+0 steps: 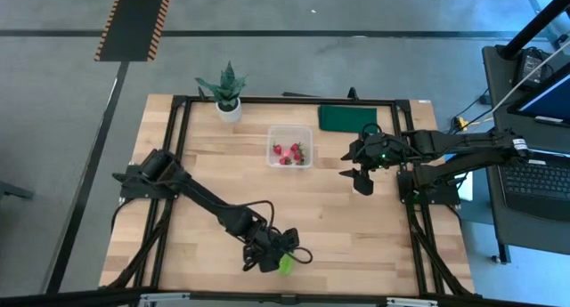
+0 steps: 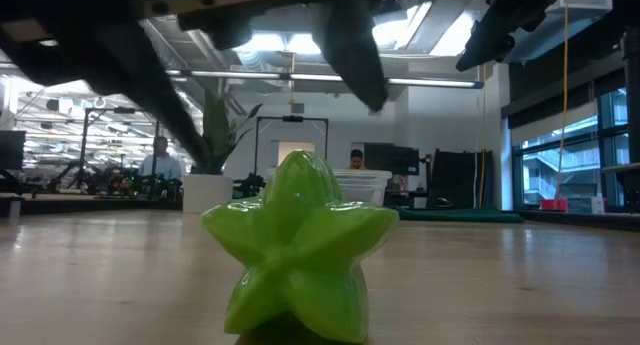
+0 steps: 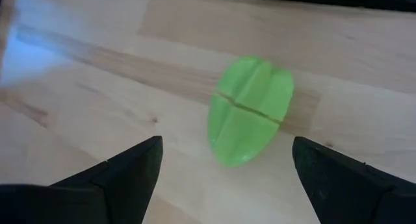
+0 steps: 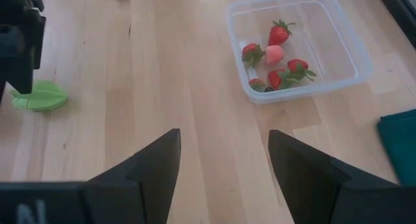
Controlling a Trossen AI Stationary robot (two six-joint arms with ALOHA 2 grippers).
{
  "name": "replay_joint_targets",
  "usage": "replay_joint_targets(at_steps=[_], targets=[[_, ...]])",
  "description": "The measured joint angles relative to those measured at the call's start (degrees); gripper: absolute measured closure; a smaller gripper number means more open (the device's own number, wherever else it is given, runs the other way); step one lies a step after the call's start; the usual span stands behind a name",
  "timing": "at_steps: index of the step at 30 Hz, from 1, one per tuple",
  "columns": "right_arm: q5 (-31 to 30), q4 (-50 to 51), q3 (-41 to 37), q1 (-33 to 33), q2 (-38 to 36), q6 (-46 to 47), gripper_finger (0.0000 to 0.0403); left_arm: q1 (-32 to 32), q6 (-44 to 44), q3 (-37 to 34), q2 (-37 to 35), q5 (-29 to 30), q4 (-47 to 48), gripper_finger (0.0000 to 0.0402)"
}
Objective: Pick and placing Produce into tupperware
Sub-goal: Put the starfruit into the transparent container
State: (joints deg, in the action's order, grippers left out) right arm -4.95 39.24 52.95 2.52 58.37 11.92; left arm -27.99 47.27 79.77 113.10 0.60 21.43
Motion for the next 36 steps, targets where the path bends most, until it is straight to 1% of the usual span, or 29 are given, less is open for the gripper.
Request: replay_joint_targets(at_steps=[2,4,7,20,22,31,36], targets=[[0.0,0.0,0.0,0.0,0.0,0.0,0.0169,0.3,-0.6,0.1,0.0,-0.1,-0.2,0.0065],[0.0,0.0,0.0,0.0,0.0,0.0,0.0169,0.5,-3.1,0.1,0.0,-0.2,-0.4,0.0065],[0.0,0.0,0.0,0.0,0.0,-0.2,0.0169,0.3,-6.0,0.1,0.0,-0.1,-3.5,0.0065],[0.0,0.0,0.0,0.0,0.0,-0.5,0.0169,-1.0,-6.3,0.2,1.3,-0.2,-3.1,0.0065],[0.0,0.0,0.0,0.0,0.0,-0.5,0.0169,-1.0,-6.7,0.1,1.4,-1.1,-2.6,0.0065],[0.0,-0.1,0.0,0.0,0.0,-0.4,0.0169,-0.6,-4.2,0.1,2.8,-1.6,-2.4,0.0072],[0.0,-0.1,0.0,0.0,0.0,-0.6,0.0169,-0.4,0.3,0.2,3.3,-1.9,-3.6,0.0072]])
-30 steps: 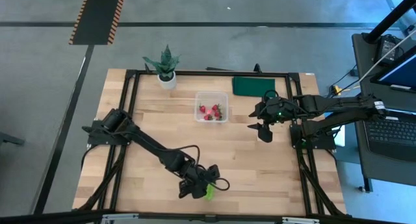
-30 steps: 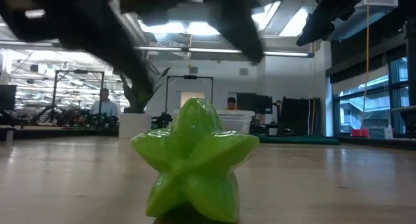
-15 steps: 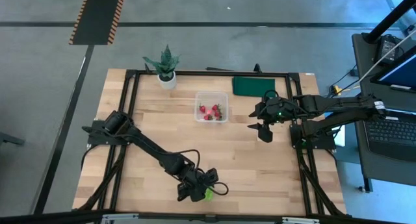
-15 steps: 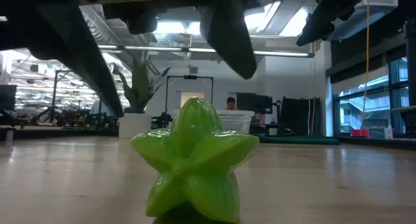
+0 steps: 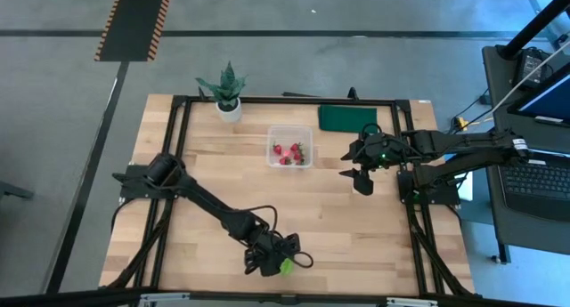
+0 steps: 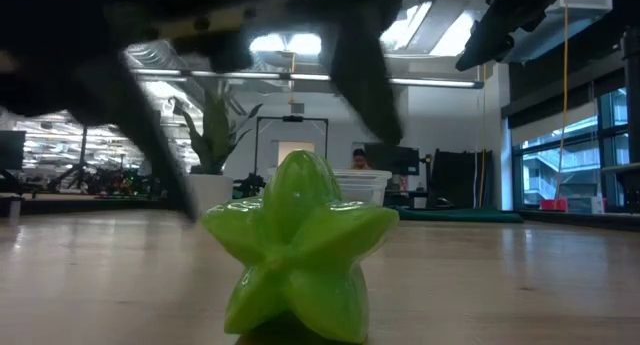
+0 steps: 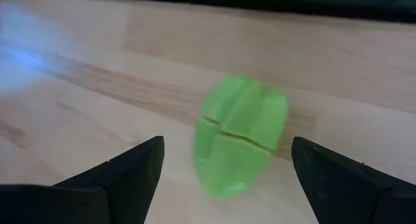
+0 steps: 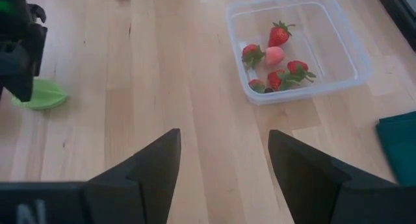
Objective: Pick and placing Produce into tupperware
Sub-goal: Put the starfruit into the transparent container
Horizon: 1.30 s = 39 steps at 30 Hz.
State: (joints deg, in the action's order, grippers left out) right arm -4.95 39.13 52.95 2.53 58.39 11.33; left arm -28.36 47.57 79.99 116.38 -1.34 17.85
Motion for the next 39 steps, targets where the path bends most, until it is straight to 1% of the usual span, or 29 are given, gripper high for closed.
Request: replay_joint_targets(at_steps=[9,13,16,19,24,29,33,37,39], targets=[[0.0,0.0,0.0,0.0,0.0,-0.3,0.0169,0.6,1.0,-0.1,0.7,-1.8,-1.0,0.0072],[0.0,0.0,0.0,0.0,0.0,-0.5,0.0169,0.8,1.0,-0.1,1.4,-4.3,-1.6,0.0072],[0.0,-0.1,0.0,0.0,0.0,-0.4,0.0169,0.8,1.0,-0.1,2.6,-5.0,-2.7,0.0072],[0.0,-0.1,0.0,0.0,0.0,-0.4,0.0169,0.9,0.9,-0.1,3.0,-5.3,-5.1,0.0072],[0.0,-0.1,0.0,0.0,0.0,-0.4,0.0169,1.1,0.5,-0.1,3.3,-5.6,-5.1,0.0072],[0.0,-0.1,0.0,0.0,0.0,-0.4,0.0169,1.9,-4.0,-0.1,3.9,-5.9,-4.6,0.0072],[0.0,-0.1,0.0,0.0,0.0,0.1,0.0169,1.9,-5.1,-0.1,4.1,-7.5,-4.9,0.0072],[0.0,-0.1,0.0,0.0,0.0,0.1,0.0169,1.8,-10.6,-0.1,4.1,-7.8,-4.9,0.0072],[0.0,-0.1,0.0,0.0,0.0,0.1,0.0169,1.8,-11.9,-0.1,4.1,-7.7,-4.9,0.0072]])
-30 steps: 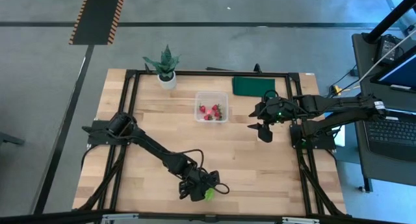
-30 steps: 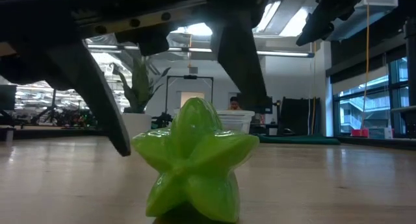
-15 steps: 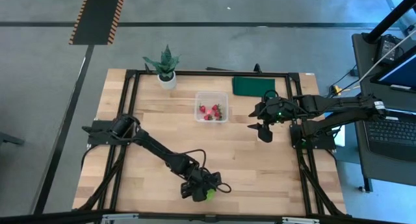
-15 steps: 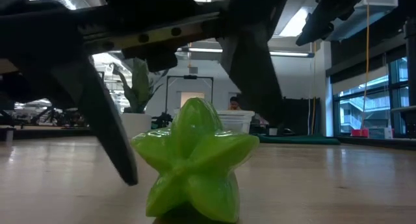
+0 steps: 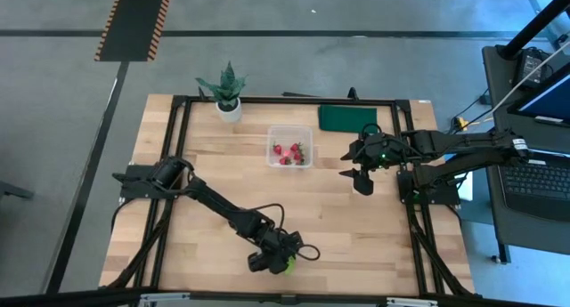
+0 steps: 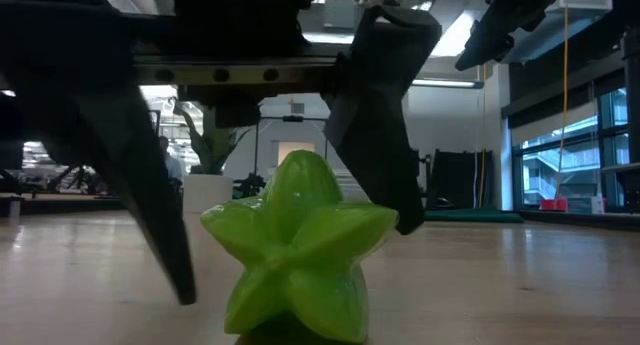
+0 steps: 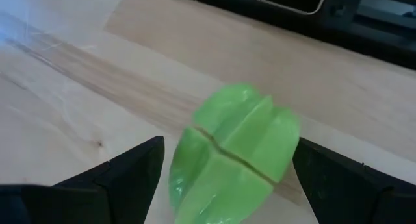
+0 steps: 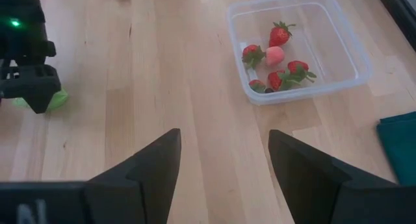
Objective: Pick and placing Produce into tupperware
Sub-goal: Put the starfruit into the transparent container
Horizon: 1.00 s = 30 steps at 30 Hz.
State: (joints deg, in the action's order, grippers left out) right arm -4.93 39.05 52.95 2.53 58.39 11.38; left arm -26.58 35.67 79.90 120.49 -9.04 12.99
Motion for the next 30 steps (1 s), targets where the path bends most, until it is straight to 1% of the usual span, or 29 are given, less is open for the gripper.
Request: replay_joint_targets(at_steps=[8,30], targets=[[0.0,0.0,0.0,0.0,0.0,0.1,0.0169,-0.1,-0.1,0.0,0.0,0.7,0.2,0.0078],[0.0,0.0,0.0,0.0,0.0,0.1,0.0169,0.0,-1.1,0.0,0.0,1.1,0.5,0.0176]])
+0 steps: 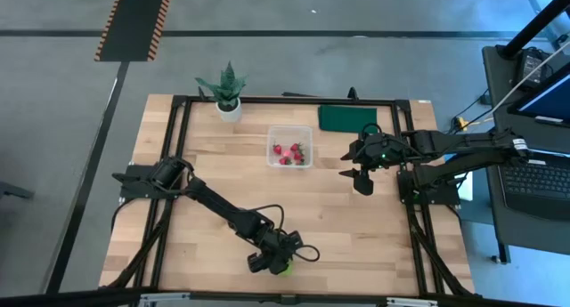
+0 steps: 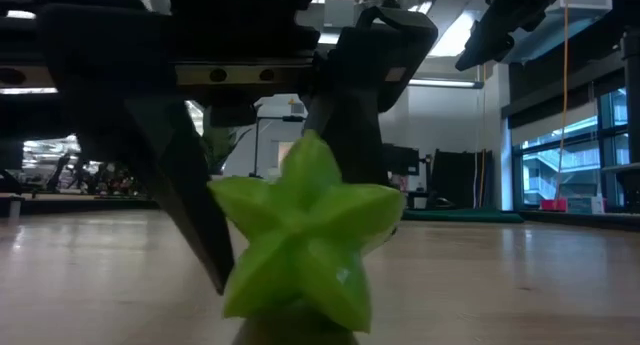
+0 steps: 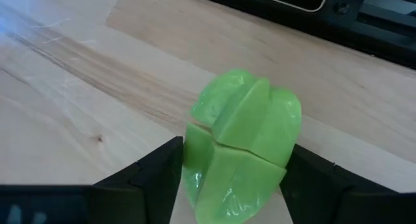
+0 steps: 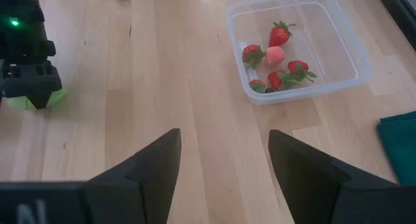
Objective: Pick and placing Produce into tupperware
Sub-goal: Put the starfruit into the transparent container
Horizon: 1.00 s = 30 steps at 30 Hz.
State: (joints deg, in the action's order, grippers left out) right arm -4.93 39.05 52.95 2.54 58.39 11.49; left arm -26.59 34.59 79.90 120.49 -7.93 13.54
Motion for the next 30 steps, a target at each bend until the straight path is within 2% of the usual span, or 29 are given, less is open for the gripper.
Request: replay_joint_targets(at_steps=[6,16,22,26,30], targets=[[0.0,0.0,0.0,0.0,0.0,-0.1,0.0169,0.1,-0.8,0.0,-0.1,3.6,0.2,0.0199],[0.0,0.0,0.0,0.0,0.0,-0.2,0.0169,0.2,-5.0,0.0,-0.1,5.9,0.4,0.0187],[0.0,0.0,0.0,0.0,0.0,-0.1,0.0169,1.1,-13.1,-0.1,-1.3,10.4,1.4,0.02],[0.0,0.1,0.0,0.0,0.0,0.2,0.0169,2.4,-21.0,0.0,-4.4,12.7,1.0,0.0197],[0.0,0.1,0.0,0.0,0.0,0.3,0.0169,3.8,-25.1,-0.1,-7.8,17.3,1.4,0.0195]])
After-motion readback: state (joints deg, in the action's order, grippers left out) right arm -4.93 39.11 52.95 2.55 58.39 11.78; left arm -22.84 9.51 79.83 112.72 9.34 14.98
